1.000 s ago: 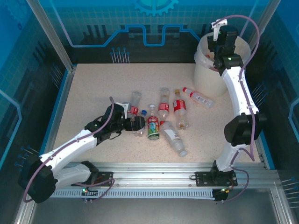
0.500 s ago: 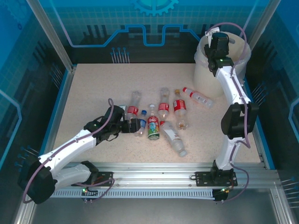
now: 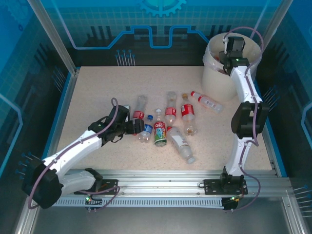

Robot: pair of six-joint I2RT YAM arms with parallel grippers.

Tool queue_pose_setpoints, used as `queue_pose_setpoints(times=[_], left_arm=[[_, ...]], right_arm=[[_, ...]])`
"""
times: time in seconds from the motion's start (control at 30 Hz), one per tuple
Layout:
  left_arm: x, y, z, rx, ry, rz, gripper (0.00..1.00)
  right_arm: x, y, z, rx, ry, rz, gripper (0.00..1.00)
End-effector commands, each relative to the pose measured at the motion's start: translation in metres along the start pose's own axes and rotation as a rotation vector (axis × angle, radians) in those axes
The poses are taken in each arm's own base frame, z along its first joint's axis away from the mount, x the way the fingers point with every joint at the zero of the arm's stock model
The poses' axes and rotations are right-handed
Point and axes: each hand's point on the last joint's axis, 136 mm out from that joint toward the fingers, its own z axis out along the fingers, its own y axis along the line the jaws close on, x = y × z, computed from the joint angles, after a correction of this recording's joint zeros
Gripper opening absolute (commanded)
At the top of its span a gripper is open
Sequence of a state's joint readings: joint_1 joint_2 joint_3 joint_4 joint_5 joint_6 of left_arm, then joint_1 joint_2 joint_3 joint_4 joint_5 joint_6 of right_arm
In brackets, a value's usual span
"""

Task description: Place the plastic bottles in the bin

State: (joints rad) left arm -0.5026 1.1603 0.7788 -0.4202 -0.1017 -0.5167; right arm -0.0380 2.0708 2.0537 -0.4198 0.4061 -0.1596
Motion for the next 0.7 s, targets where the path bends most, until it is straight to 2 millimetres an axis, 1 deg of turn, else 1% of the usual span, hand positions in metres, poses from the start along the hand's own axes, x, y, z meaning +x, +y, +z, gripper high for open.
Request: queue_pose_setpoints(times=[0.0,0.07,0.17,0.3,0.33,0.43,0.53,0.67], left_arm=[[-0.013,0.0,0.003,-0.012,-0.013,0.025,0.91],[-0.015,0.0,0.007,-0.019,-0.004,0.03,0.92],[-0.017,-0.001,0.013,-0.018,0.008,0.031,0.93],[-0.02,-0.001,0.021,-0.015,0.016,0.035,0.95],[-0.021,-0.002,0.022,-0.015,0.018,0.036,0.95],[-0.024,-0.002,0.028,-0.01,0.024,0.04,0.95],[-0.029,-0.004,0.033,0.008,0.024,0.034,0.96],[-0.035,0.0,0.042,-0.001,0.03,0.03,0.95]], right_arm=[[-0.008,-0.006,-0.006,-0.023,-0.004,0.041,0.59],[-0.009,-0.008,-0.007,-0.026,-0.004,0.047,0.63],[-0.011,-0.011,-0.01,-0.023,-0.004,0.047,0.74],[-0.015,-0.016,-0.017,-0.008,-0.023,0.06,0.99],[-0.017,-0.015,-0.02,-0.003,-0.033,0.06,1.0],[-0.022,-0.019,-0.029,0.013,-0.056,0.062,1.0],[-0.027,-0.023,-0.043,0.017,-0.092,0.083,1.0],[-0.039,-0.029,-0.073,0.014,-0.168,0.109,1.0]])
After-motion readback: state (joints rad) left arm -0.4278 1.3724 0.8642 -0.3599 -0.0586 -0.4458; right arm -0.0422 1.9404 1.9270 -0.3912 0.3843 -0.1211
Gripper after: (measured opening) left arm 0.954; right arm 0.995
